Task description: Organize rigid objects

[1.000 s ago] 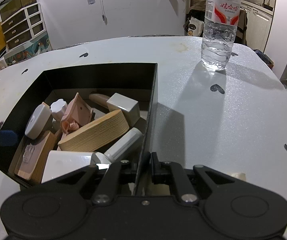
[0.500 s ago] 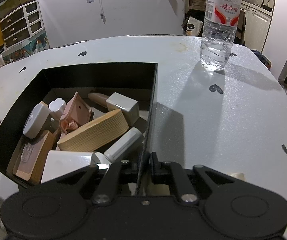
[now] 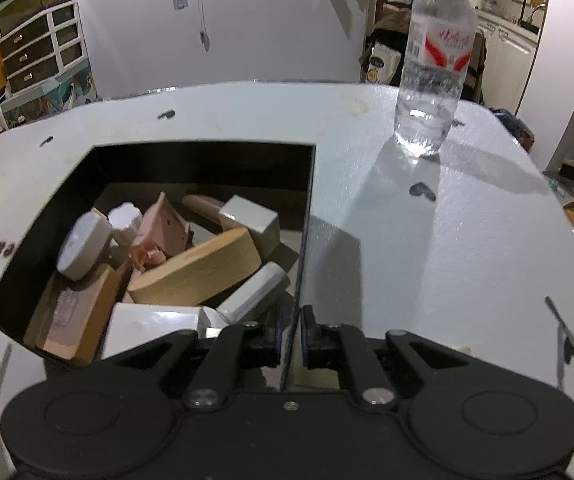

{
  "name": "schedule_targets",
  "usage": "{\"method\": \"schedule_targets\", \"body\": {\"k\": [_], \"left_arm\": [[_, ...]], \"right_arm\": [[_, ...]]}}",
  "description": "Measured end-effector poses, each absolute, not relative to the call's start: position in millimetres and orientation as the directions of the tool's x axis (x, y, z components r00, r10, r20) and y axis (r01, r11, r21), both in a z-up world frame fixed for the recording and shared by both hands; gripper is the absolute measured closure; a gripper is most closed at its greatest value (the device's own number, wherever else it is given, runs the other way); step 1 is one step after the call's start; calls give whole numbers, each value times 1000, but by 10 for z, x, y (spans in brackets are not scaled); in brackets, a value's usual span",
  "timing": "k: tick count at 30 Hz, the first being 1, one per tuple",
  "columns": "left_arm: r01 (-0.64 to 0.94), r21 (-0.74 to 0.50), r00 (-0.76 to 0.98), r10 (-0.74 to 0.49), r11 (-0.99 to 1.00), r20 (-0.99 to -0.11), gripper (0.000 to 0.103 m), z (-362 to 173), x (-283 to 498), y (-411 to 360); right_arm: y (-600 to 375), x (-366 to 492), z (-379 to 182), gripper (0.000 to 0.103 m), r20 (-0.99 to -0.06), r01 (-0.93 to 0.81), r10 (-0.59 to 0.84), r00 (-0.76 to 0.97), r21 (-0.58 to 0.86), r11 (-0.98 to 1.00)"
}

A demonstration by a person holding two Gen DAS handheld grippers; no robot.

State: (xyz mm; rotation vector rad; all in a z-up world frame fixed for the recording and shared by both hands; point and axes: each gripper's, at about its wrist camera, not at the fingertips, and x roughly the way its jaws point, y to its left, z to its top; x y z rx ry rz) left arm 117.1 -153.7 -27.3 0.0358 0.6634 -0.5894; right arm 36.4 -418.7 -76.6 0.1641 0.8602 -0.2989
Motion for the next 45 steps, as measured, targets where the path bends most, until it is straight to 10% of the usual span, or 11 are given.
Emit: {"method": "schedule_targets", "body": {"k": [45], "left_arm": [[531,6,783,-488,847,-386,0,-506,-150,-865]], "right_arm": [[-2948,-1538,-442,1,-348,422,-405,846,-29,906]]}}
